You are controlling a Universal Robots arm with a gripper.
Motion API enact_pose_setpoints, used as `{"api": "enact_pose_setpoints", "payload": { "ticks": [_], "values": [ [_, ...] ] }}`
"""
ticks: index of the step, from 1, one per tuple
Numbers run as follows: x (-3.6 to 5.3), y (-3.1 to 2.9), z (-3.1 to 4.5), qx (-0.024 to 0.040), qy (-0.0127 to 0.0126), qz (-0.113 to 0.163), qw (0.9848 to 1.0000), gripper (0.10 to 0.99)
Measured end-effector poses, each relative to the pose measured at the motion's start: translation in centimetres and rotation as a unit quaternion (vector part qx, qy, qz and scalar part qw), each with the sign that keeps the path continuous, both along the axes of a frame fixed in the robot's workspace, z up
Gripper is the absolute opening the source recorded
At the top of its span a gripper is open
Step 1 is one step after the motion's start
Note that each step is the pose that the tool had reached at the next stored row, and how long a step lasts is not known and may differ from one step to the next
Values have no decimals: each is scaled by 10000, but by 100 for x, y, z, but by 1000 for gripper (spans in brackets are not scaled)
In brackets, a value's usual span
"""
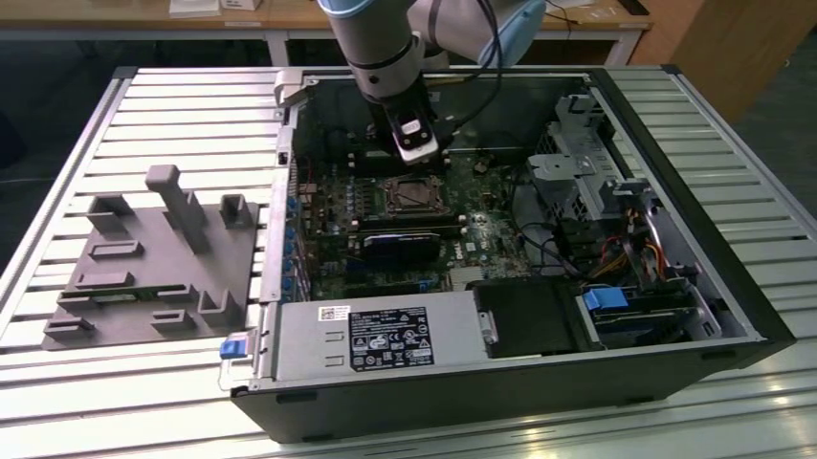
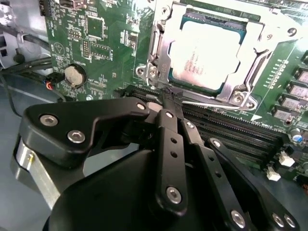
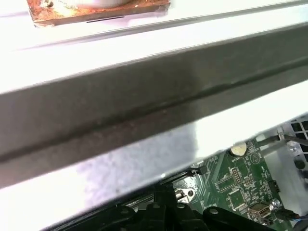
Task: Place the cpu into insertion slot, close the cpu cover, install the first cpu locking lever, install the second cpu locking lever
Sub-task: 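Install the first cpu locking lever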
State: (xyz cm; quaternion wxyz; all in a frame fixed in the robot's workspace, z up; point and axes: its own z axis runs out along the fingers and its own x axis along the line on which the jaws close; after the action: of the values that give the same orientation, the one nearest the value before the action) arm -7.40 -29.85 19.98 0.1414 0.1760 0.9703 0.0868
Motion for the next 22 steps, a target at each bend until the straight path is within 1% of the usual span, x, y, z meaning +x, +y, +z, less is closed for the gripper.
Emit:
{"api": "enact_pose_setpoints", "payload": {
  "ticks": [3,14,22],
  "values": [
    [-2,0,0,21,0,0,10000,102],
    [-23,6,-2,34,1,0,10000,102],
    [-26,13,-7,55,1,0,10000,102]
  ]
}}
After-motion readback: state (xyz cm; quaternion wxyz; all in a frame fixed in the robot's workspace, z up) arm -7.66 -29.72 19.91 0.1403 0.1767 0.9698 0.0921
